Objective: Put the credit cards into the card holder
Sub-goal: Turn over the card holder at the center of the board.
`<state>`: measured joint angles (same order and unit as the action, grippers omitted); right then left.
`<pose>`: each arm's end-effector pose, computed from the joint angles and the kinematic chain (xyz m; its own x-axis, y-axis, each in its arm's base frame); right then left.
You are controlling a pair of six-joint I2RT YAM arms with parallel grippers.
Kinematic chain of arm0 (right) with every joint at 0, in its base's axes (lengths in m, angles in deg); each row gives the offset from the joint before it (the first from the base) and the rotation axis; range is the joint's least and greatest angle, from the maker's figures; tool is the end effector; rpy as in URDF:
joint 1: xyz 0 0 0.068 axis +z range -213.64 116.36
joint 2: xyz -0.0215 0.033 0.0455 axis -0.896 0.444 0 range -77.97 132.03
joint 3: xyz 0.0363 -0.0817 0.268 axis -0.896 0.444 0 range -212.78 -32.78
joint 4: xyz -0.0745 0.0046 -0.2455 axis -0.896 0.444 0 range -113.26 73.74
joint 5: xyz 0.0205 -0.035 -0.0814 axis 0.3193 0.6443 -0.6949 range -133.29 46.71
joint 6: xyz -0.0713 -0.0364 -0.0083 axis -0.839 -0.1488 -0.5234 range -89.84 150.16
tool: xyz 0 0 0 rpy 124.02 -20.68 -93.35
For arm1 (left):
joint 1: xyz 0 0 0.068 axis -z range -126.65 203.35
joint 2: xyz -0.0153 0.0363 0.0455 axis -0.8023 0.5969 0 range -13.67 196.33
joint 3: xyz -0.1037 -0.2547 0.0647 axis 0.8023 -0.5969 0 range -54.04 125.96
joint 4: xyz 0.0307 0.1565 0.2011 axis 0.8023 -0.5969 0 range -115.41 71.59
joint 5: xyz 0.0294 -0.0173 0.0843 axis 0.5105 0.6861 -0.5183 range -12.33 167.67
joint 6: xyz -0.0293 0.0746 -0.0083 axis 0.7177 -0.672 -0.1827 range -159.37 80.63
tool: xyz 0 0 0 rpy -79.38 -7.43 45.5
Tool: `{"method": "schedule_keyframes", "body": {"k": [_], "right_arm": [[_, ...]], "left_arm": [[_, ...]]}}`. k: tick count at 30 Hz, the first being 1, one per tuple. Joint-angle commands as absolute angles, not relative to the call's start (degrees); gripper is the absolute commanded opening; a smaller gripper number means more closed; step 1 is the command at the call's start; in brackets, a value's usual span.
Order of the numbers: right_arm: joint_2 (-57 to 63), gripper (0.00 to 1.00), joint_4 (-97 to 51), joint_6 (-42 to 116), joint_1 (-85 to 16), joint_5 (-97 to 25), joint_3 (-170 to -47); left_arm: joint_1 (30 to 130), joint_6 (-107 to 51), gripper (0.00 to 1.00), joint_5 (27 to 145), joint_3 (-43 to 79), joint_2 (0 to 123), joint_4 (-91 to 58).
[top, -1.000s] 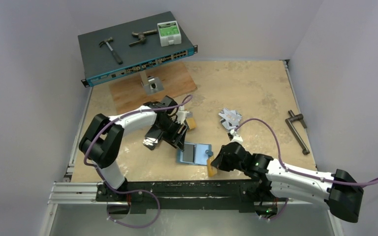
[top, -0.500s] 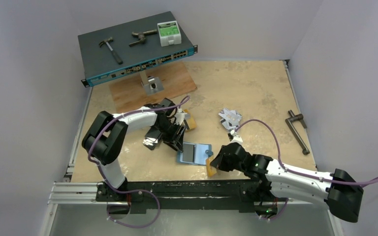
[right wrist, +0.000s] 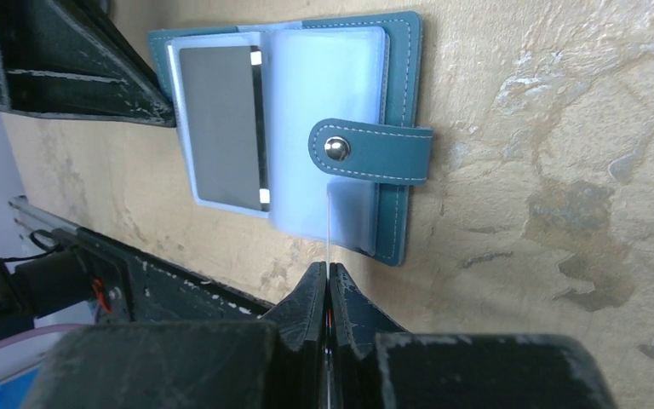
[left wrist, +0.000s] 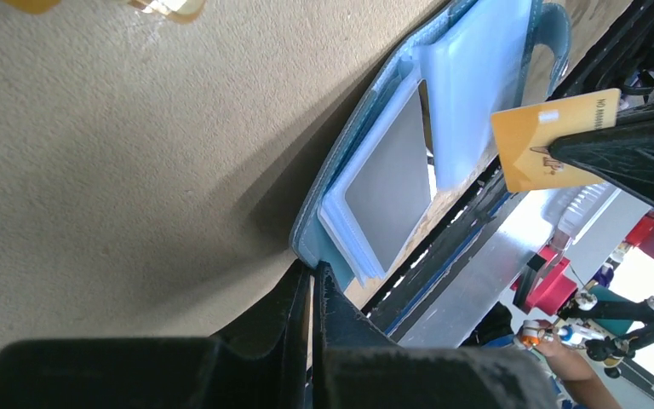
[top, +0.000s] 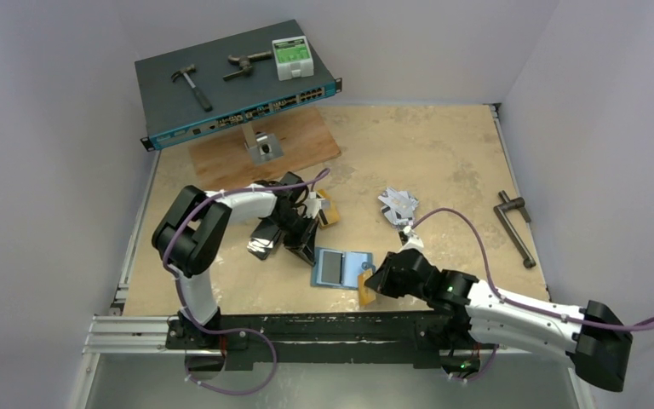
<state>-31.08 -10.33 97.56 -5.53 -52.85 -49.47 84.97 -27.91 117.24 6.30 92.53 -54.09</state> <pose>0.1019 0.1419 0.1472 -0.8527 0.3528 -0.3852 0.0364 0.7758 0.6300 0.2538 -0.2083 0.1200 -0.9217 0.3875 -0.0191 0.3069 0.6981 -0.6469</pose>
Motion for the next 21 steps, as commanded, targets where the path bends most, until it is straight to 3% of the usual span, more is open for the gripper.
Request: {"method": "schedule_keyframes", "body": {"k": [1,21], "right_arm": [[-37.5,0.00,-5.9,99.9,-5.7,-56.2,-48.3],[-32.2,0.00,-7.8,97.8,-5.6,-55.9,-49.4]], "left_arm": [[84.7,-28.2,0.00,116.1,8.0,89.3,-54.9],[84.7,-30.0,0.00,115.0,8.2,88.1,-55.6]]}}
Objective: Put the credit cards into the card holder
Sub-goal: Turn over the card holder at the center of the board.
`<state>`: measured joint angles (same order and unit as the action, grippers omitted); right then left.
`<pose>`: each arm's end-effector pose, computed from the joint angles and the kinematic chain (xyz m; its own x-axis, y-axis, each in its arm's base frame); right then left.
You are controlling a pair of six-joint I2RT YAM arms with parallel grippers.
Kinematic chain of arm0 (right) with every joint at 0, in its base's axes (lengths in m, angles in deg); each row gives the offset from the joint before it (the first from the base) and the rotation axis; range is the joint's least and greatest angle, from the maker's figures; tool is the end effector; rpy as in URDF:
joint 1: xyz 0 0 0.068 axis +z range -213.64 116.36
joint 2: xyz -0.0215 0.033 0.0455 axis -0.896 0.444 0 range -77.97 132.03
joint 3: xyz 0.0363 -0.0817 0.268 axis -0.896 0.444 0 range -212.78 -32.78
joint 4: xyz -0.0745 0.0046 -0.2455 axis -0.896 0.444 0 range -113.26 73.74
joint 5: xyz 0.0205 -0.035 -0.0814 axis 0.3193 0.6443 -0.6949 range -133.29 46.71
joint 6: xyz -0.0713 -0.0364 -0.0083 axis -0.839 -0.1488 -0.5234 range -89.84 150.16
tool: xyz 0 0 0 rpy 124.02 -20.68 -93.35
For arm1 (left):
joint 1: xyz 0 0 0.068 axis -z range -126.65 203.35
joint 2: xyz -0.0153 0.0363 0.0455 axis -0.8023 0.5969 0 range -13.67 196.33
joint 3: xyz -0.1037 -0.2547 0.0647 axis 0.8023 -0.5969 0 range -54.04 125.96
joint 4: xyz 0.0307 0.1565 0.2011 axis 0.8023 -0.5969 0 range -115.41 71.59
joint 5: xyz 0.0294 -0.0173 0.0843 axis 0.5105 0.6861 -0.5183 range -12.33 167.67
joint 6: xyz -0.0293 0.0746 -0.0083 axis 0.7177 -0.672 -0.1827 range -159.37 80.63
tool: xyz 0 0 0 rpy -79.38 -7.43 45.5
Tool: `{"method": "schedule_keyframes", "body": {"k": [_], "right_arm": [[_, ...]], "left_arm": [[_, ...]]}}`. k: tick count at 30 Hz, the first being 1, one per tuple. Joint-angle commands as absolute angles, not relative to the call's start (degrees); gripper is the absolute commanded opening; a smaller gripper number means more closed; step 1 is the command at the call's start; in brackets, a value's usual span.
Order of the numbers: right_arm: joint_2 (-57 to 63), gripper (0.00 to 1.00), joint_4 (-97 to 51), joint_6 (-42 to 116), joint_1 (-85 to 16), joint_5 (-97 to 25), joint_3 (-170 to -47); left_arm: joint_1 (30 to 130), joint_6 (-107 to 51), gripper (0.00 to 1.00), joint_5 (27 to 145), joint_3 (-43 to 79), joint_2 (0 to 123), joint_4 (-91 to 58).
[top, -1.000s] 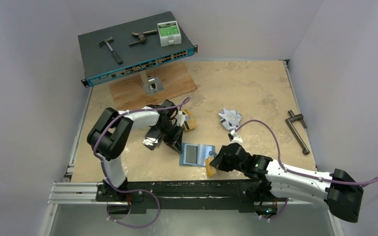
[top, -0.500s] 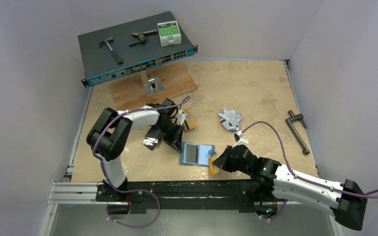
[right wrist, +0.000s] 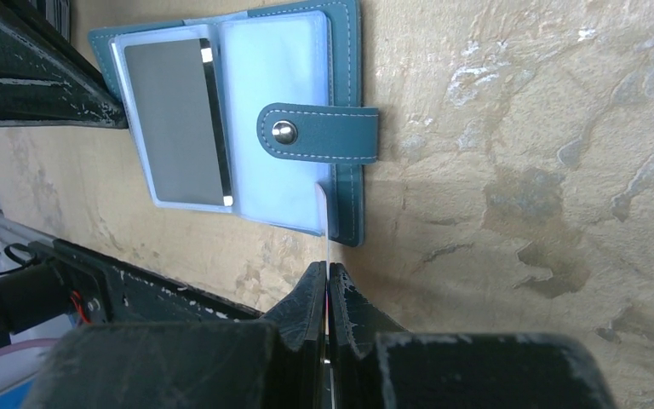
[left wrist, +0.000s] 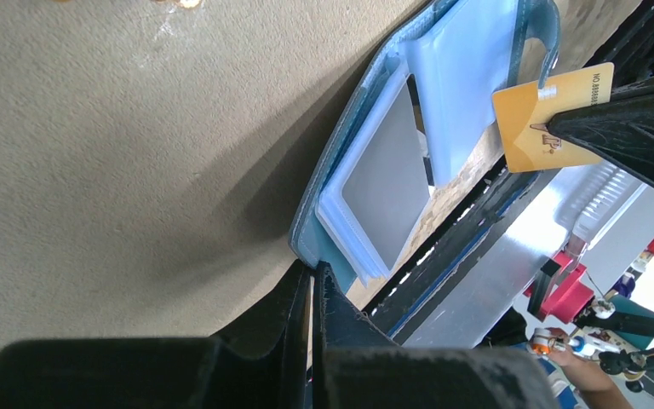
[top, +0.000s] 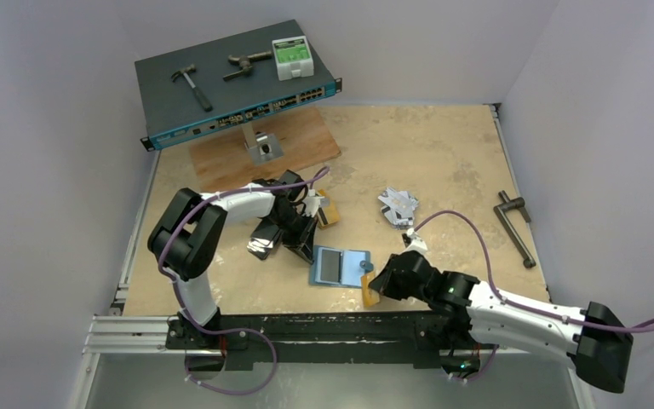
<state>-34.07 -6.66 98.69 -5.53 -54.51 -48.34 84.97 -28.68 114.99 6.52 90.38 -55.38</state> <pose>0.0975 0.1312 0.1420 -0.8440 0.3715 -0.3869 0.0692 0.7907 0.6082 0.2531 -0.2054 0.1302 -0.9185 0.3921 -0.0520 0.3379 0.7095 -0.6184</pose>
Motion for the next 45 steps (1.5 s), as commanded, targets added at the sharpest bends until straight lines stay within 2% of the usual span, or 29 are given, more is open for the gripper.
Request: {"method": "schedule_keyframes", "body": {"k": [1,15,31,41,45], "right_arm": [[-31.1,0.00,-8.9,97.6,-5.7,-55.6,-49.5],[-18.6,0.00,-25.8,92.9,-5.9,-51.6,-52.4],[-11.9,0.00,-47.1,85.8,-15.1,-38.0,-49.9],[-2.2,0.00,-42.7,82.5,-18.3,-33.1,-54.3],[-8.5,0.00,-38.0,81.2,-18.4,-34.2,-55.3]], "left_arm": [[84.6,-30.1,0.00,115.1,8.3,88.1,-55.6],[84.7,-31.6,0.00,115.3,9.2,88.1,-57.1],[84.7,-32.4,0.00,115.6,9.3,87.6,-57.3],[84.8,-32.4,0.00,115.7,9.8,87.2,-57.5],[84.7,-32.4,0.00,115.3,9.9,86.8,-57.6]]}}
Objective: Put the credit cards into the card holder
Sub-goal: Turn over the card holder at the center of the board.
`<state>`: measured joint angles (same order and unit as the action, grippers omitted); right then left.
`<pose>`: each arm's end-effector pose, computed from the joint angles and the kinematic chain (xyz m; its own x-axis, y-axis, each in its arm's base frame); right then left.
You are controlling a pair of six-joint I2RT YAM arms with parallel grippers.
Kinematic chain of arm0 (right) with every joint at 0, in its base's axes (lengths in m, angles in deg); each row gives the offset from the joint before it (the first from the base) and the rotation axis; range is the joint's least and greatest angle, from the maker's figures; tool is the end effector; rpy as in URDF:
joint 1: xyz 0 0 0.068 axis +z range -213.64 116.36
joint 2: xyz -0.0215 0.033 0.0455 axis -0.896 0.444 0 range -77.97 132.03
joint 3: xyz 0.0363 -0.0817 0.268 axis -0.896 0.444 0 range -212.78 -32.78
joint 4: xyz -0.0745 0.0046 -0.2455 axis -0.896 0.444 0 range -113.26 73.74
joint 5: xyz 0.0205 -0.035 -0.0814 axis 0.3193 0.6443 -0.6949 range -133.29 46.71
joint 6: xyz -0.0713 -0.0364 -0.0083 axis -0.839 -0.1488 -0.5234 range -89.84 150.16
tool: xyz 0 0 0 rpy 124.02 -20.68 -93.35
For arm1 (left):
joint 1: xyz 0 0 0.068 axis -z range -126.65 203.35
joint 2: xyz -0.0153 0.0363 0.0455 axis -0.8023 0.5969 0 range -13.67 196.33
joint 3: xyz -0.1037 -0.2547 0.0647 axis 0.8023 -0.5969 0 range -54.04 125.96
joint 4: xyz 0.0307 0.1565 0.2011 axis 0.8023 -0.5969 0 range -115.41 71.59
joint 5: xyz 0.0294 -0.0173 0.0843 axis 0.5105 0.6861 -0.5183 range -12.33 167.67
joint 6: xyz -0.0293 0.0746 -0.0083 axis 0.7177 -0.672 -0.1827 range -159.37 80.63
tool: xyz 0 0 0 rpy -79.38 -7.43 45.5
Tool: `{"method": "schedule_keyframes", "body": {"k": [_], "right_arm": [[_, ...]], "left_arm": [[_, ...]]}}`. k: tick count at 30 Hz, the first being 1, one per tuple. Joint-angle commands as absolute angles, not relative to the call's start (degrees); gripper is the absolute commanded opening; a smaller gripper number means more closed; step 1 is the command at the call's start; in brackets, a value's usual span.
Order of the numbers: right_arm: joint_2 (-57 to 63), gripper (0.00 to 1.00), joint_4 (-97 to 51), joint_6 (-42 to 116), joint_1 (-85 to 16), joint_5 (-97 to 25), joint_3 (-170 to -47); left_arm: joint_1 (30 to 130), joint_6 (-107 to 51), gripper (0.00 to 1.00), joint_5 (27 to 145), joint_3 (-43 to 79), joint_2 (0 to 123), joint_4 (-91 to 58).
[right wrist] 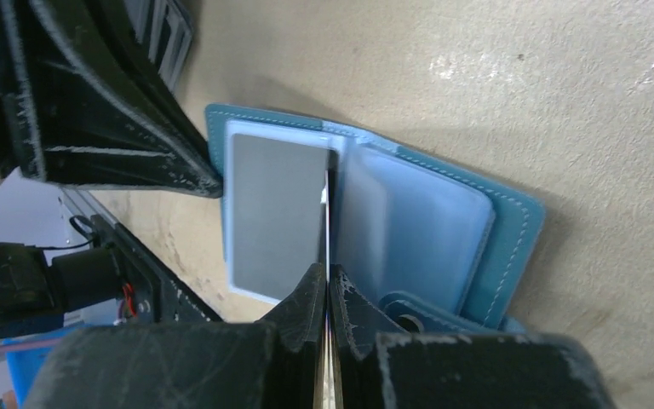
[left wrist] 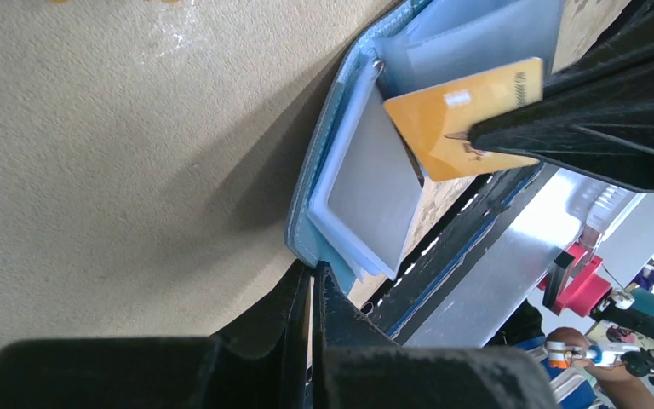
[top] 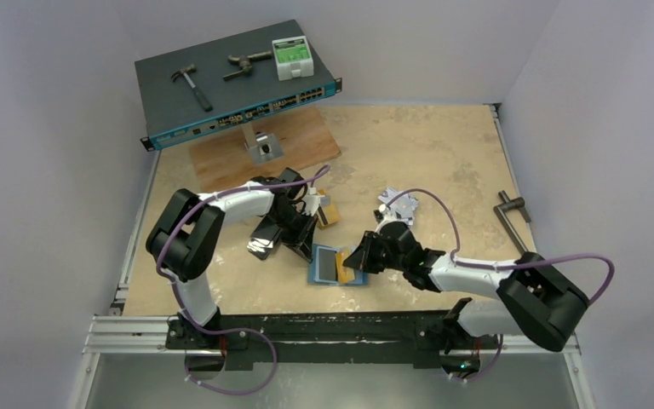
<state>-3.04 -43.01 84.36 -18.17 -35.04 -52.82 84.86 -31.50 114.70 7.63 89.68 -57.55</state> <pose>0.1700 0.1871 0.1342 -0.8751 0.2550 -0.4112 -0.1333 0.6900 0.7115 0.2534 -0.2046 0.1375 -0.9021 0.4246 -0.0767 0.3791 0.6950 -0.6109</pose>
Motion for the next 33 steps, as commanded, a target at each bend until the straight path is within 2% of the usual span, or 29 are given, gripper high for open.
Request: {"method": "schedule_keyframes", "body": {"k": [1,11,17,26,33], "right_arm": [[-11.3,0.00,-35.7,80.9,-18.4,-34.8,-55.4],[-35.9,0.00,-14.2,85.3,-18.4,-40.4,-49.6],[-46.3,0.00,-3.2,87.1,-18.3,-41.3,-49.4],[-45.8,0.00,-0.6,86.6,-18.3,-41.3,-48.8],[-38.2,0.00,-11.7,86.0,-18.3,-38.9,-46.8]], "left_arm": [[84.8,-32.5,0.00,115.1,9.9,86.8,-57.7],[84.8,-32.6,0.00,114.3,9.9,87.0,-57.9],[84.7,-32.5,0.00,114.2,10.2,87.1,-58.2],[84.8,-32.4,0.00,114.3,10.2,86.9,-58.4],[84.8,-32.3,0.00,114.4,10.3,86.8,-58.4]]}}
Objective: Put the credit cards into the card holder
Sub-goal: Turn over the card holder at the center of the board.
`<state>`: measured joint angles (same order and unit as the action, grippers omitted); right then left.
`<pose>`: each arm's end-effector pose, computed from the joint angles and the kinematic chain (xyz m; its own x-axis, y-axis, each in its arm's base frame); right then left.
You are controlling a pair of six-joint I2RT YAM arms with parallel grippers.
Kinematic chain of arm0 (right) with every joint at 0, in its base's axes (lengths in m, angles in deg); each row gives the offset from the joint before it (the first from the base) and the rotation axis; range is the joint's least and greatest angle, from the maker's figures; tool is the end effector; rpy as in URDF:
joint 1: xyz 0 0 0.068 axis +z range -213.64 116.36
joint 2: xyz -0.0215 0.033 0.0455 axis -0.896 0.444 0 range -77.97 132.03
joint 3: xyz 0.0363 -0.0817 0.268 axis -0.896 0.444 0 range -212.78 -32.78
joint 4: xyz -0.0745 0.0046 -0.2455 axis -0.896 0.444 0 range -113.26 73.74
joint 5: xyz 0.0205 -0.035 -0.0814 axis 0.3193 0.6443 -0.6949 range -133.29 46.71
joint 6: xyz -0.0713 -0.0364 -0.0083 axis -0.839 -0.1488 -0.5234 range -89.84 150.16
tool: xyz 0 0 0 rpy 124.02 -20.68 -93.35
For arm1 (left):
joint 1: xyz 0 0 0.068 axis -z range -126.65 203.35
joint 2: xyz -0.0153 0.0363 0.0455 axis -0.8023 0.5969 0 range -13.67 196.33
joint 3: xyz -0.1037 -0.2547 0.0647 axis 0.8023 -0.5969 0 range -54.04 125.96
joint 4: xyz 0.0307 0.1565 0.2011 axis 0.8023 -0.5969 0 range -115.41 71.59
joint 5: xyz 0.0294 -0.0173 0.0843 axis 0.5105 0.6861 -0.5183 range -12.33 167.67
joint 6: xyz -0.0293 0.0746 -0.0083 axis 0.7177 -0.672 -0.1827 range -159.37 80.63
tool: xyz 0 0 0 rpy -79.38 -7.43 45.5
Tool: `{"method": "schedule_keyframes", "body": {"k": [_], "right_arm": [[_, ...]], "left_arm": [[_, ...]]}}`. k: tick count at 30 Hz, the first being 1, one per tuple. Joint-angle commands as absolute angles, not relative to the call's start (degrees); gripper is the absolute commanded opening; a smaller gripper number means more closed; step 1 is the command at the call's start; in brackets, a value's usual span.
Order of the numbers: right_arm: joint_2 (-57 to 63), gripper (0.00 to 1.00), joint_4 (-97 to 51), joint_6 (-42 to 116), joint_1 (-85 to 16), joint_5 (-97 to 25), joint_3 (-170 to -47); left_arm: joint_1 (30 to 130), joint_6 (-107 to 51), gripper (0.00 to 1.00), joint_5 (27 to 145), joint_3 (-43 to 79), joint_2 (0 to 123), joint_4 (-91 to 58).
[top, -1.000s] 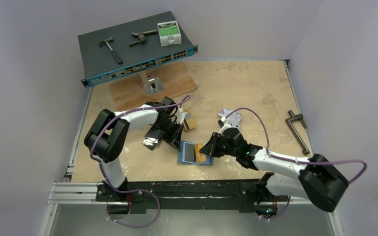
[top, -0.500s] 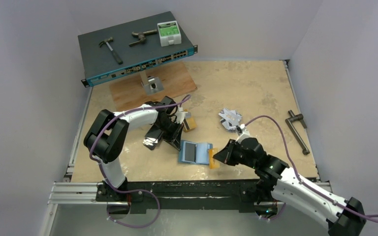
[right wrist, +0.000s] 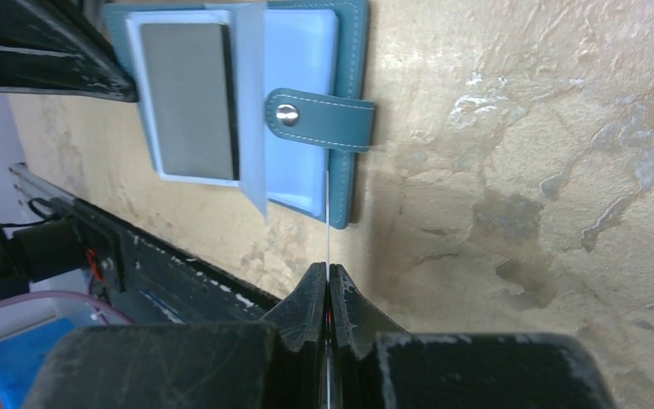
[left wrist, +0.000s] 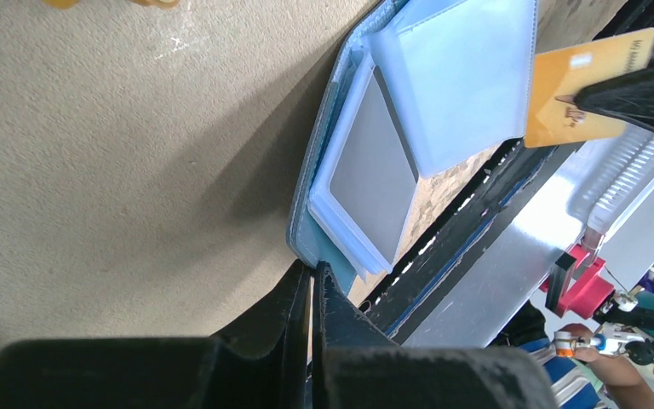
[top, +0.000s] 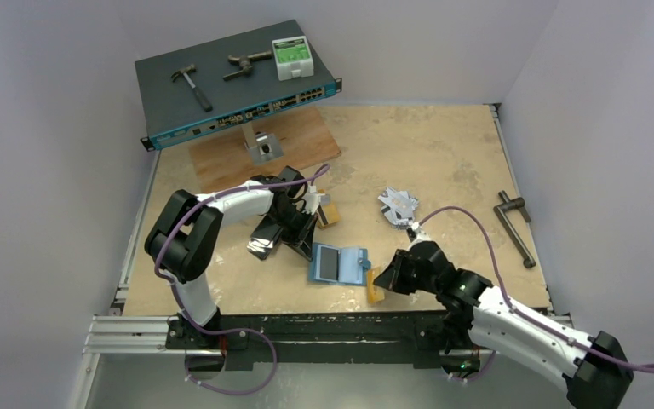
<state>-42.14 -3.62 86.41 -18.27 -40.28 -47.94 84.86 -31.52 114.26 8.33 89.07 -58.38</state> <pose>0.1048 0.1114 0.1525 -0.8669 0.3038 -0.3953 -0.0324 0.7569 0.6528 0.2544 -0.2046 0.1430 -0.9016 0.4239 -0.0860 0.3853 0.6966 -0.6052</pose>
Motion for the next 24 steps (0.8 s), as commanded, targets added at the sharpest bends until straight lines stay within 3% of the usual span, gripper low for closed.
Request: {"method": "schedule_keyframes", "body": {"k": [1,11,24], "right_arm": [[-36.7,0.00,-14.0,86.0,-18.3,-38.5,-46.7],[-26.9,0.00,-24.8,85.7,-16.7,-37.3,-48.2],[-40.0,0.00,-1.0,88.1,-16.3,-42.8,-50.2]], "left_arm": [[84.8,-32.3,0.00,114.4,10.3,86.8,-58.4],[84.8,-32.5,0.01,114.1,10.3,86.6,-58.6],[84.8,-32.2,0.01,114.4,9.9,85.7,-58.3]]}}
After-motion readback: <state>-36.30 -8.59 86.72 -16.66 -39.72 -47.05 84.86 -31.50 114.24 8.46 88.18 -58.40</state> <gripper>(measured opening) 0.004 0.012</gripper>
